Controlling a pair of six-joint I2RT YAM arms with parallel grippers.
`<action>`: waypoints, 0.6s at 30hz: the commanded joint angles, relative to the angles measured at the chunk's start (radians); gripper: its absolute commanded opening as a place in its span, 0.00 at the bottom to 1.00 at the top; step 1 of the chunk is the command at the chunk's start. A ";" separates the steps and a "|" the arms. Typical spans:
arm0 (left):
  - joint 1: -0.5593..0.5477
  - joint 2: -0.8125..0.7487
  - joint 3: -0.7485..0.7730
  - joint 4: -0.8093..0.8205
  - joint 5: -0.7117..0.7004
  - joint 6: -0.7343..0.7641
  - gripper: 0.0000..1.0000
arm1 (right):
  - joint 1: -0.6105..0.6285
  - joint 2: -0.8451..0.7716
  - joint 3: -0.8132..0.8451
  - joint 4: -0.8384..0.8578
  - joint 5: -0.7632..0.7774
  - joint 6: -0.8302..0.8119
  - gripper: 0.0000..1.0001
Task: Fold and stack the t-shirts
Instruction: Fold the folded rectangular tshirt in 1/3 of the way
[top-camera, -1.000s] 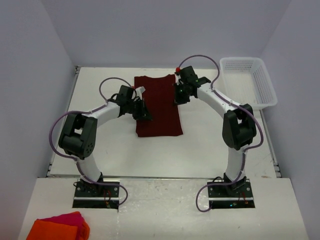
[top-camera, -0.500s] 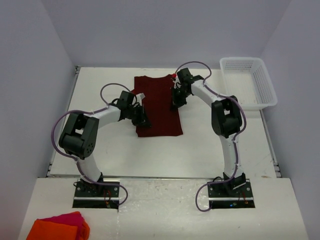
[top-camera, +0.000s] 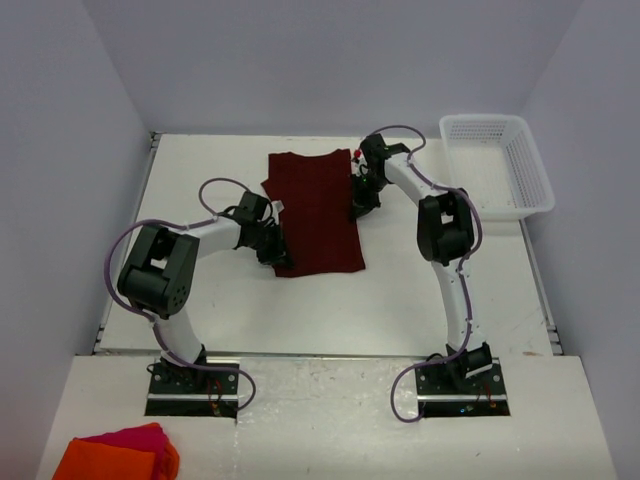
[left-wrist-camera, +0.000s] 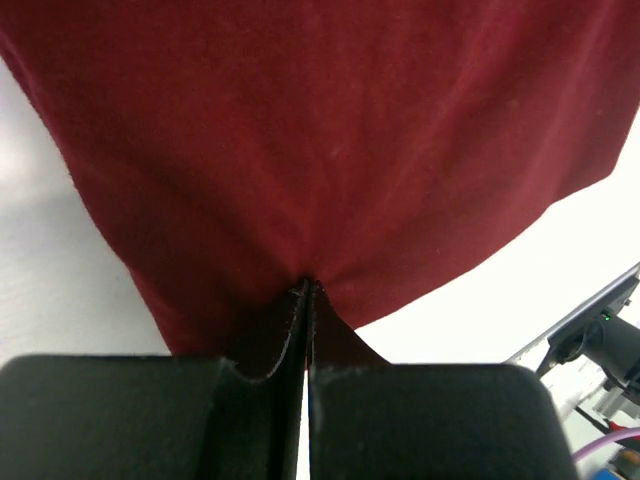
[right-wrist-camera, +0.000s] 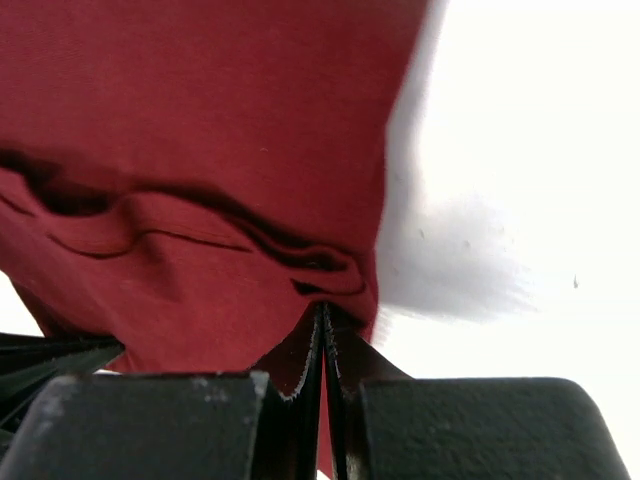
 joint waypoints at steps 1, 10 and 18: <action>-0.002 -0.007 -0.021 -0.071 -0.060 0.012 0.00 | -0.013 0.002 0.037 -0.068 -0.008 -0.010 0.01; -0.002 -0.024 -0.082 -0.082 -0.095 0.018 0.00 | -0.031 0.010 0.016 -0.088 -0.023 -0.011 0.02; -0.009 -0.094 -0.182 -0.047 -0.077 -0.009 0.00 | -0.045 -0.059 -0.090 -0.028 0.000 -0.007 0.03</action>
